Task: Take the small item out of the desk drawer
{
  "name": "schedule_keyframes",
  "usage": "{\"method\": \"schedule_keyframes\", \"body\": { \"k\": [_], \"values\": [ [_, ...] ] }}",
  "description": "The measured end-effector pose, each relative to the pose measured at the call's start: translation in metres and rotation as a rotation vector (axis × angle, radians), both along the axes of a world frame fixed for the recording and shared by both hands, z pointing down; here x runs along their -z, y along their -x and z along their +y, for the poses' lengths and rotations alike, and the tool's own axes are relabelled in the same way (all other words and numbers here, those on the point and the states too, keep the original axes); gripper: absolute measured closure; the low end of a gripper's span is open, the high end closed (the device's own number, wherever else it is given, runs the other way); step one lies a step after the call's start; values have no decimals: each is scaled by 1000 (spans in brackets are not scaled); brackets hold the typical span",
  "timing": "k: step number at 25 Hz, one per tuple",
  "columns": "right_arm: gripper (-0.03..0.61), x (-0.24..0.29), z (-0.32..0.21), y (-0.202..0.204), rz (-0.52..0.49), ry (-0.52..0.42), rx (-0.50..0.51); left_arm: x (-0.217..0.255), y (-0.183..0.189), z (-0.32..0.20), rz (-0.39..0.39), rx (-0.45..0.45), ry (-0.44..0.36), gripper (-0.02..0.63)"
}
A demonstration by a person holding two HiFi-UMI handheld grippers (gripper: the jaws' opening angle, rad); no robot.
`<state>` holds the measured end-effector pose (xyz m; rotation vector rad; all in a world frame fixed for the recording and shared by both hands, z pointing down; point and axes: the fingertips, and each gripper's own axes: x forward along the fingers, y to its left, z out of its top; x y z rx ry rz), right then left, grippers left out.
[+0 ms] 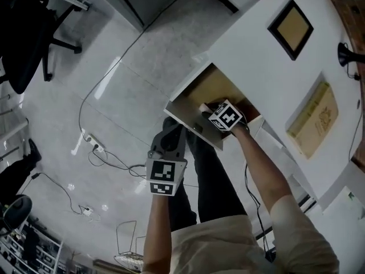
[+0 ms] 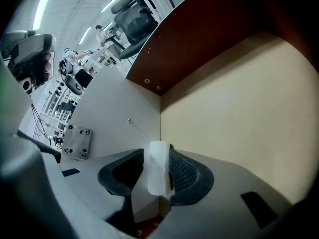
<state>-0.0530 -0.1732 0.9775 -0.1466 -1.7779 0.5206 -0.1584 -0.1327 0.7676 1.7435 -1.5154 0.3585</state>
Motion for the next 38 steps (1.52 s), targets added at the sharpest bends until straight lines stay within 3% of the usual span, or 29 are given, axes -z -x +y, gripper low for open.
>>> {"method": "schedule_keyframes", "body": {
  "k": [3, 9, 21, 29, 38],
  "values": [
    [365, -10, 8, 2, 19, 9, 36, -2, 1, 7, -30, -2, 29, 597],
    [423, -15, 6, -7, 43, -13, 0, 2, -5, 10, -15, -20, 33, 597],
    [436, -10, 1, -12, 60, -61, -99, 6, -24, 7, -26, -67, 35, 597],
    [439, 12, -14, 0, -29, -99, -174, 9, -24, 10, -13, -62, 29, 597],
    [439, 81, -29, -4, -107, -152, -326, 37, -28, 10, 1, -73, 9, 597]
  ]
}}
